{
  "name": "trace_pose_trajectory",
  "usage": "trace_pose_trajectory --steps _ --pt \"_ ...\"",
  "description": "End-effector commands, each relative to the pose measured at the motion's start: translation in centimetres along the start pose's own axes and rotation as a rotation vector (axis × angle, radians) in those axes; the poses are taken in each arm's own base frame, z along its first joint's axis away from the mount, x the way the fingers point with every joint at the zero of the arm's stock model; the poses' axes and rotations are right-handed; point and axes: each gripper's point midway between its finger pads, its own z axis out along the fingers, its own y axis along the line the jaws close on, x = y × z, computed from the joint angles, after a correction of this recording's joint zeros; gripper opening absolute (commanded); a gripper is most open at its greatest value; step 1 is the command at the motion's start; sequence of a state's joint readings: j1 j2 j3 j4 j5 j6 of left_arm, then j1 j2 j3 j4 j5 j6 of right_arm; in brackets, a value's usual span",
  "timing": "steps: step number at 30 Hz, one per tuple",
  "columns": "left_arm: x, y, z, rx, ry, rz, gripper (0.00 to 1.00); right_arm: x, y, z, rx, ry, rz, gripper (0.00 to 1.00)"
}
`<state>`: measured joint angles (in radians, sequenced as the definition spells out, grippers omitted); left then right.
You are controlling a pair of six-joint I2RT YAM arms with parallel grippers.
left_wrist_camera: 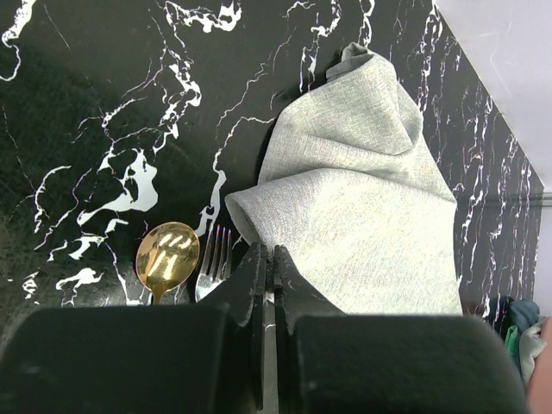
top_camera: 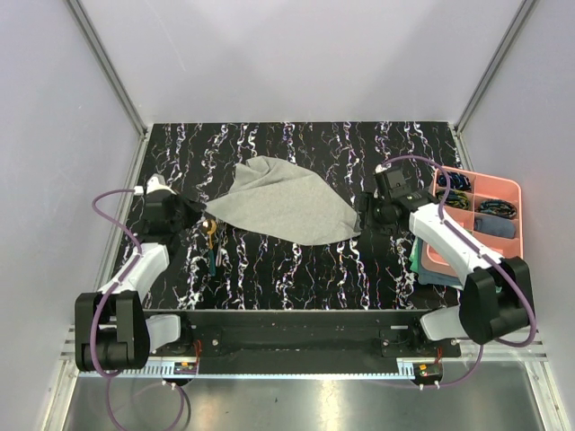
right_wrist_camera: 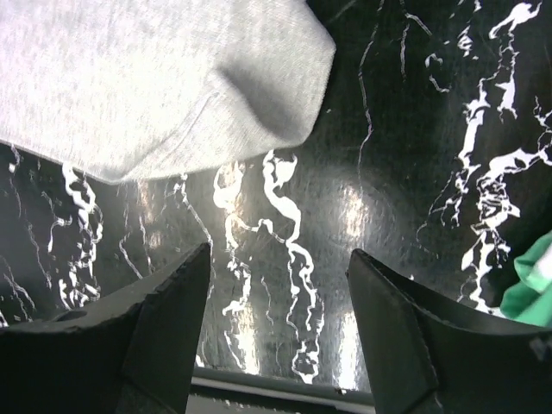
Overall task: Fold the napkin, place the utensils inside, and roll it up
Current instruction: Flatten the napkin out
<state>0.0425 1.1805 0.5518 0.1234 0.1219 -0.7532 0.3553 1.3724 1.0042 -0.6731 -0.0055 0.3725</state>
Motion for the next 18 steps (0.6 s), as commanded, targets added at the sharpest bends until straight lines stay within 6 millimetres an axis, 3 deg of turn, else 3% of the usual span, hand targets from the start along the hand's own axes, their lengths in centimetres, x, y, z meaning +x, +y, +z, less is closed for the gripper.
trace_pose_trajectory --steps 1,3,7,11,18 --pt "-1.6 -1.2 -0.2 0.045 -0.063 0.042 0.0 -1.0 -0.9 2.5 -0.052 0.012 0.123 0.69" --pt "-1.6 -1.3 -0.1 0.05 -0.059 0.044 0.0 -2.1 -0.6 3.4 -0.111 0.0 0.162 0.65" --pt "-1.4 -1.4 -0.1 0.059 -0.05 0.043 0.0 -4.3 2.1 3.8 -0.259 -0.031 0.106 0.64" --pt "-1.2 -1.4 0.1 0.059 -0.037 0.045 0.0 -5.9 2.6 5.1 -0.289 -0.051 0.034 0.64" --pt "-1.2 -1.6 0.3 0.068 -0.026 0.047 0.0 -6.1 2.9 8.0 -0.32 -0.027 -0.047 0.65"
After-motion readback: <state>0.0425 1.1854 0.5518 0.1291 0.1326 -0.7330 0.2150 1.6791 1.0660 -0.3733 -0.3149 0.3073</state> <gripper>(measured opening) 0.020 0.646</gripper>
